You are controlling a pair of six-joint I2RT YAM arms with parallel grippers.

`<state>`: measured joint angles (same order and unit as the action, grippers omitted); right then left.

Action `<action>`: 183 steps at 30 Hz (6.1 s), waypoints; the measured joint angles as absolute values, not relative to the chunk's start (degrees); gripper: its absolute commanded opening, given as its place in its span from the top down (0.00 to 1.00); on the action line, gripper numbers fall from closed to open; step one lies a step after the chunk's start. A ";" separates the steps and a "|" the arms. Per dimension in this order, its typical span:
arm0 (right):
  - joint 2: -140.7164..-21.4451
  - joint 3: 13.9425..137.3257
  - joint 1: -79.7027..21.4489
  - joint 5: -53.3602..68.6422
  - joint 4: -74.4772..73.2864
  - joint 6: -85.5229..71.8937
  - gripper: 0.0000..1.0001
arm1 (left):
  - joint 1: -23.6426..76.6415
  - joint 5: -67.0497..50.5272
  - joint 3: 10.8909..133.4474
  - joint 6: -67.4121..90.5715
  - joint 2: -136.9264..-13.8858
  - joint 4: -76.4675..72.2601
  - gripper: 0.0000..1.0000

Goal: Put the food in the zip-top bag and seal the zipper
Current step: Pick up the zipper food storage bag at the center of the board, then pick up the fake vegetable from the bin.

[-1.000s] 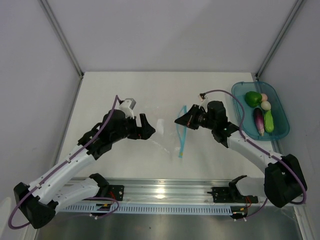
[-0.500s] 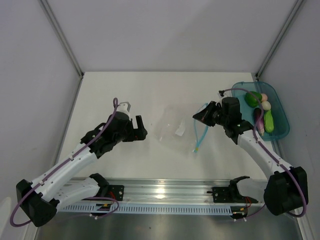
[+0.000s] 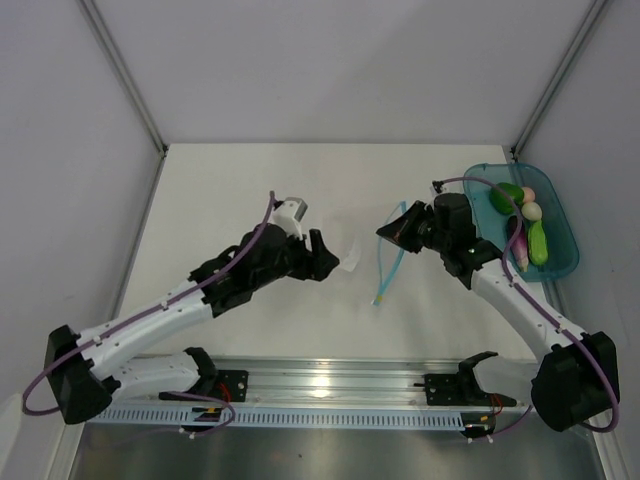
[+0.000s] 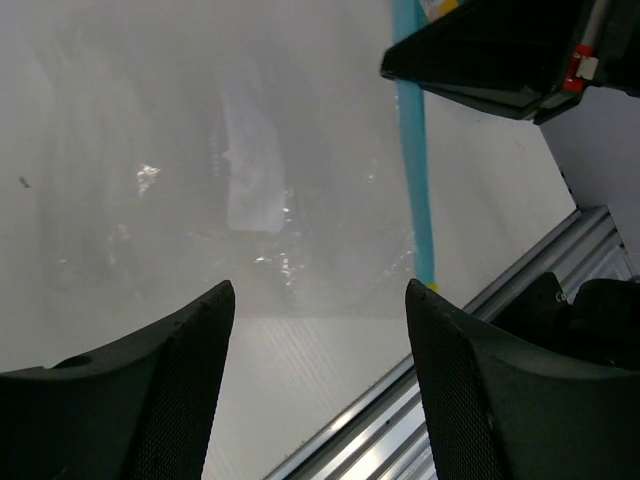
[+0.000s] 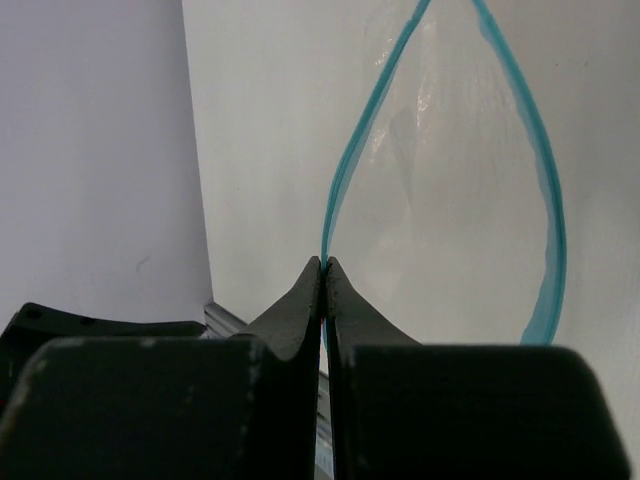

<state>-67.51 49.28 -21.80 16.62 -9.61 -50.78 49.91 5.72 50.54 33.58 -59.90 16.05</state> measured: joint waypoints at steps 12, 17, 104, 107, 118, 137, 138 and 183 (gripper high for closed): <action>-67.51 50.28 -24.05 11.99 -13.61 -55.46 1.00 | 59.13 6.90 57.28 32.29 -74.52 8.14 0.17; -67.46 50.37 -24.84 10.81 -14.50 -55.44 1.00 | 59.13 6.92 62.39 31.42 -79.40 8.43 0.17; -99.98 87.33 12.40 -17.23 -33.65 -16.29 0.08 | 47.64 6.81 64.84 30.37 -92.44 6.44 0.99; -104.07 88.79 13.87 -17.45 -31.75 -14.90 0.03 | 46.96 5.52 64.73 29.98 -92.42 5.04 0.99; -123.11 107.00 14.11 -19.11 -29.26 -19.27 0.01 | 46.52 2.33 61.39 29.76 -92.23 1.15 0.99; -130.63 109.16 15.25 -18.28 -27.88 -21.41 0.03 | 43.83 -0.78 59.31 29.69 -92.18 -1.23 0.99; -130.82 109.21 15.27 -18.00 -27.88 -21.41 0.03 | 43.75 -0.89 59.29 29.69 -92.18 -1.26 0.99; -119.66 93.10 14.81 -15.49 -24.08 -21.47 1.00 | 42.63 -6.22 57.74 34.50 -92.77 -1.96 0.99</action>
<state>-119.66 93.10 14.81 -15.49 -24.08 -21.47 42.63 -6.22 57.74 34.50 -92.77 -1.96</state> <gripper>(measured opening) 0.642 0.005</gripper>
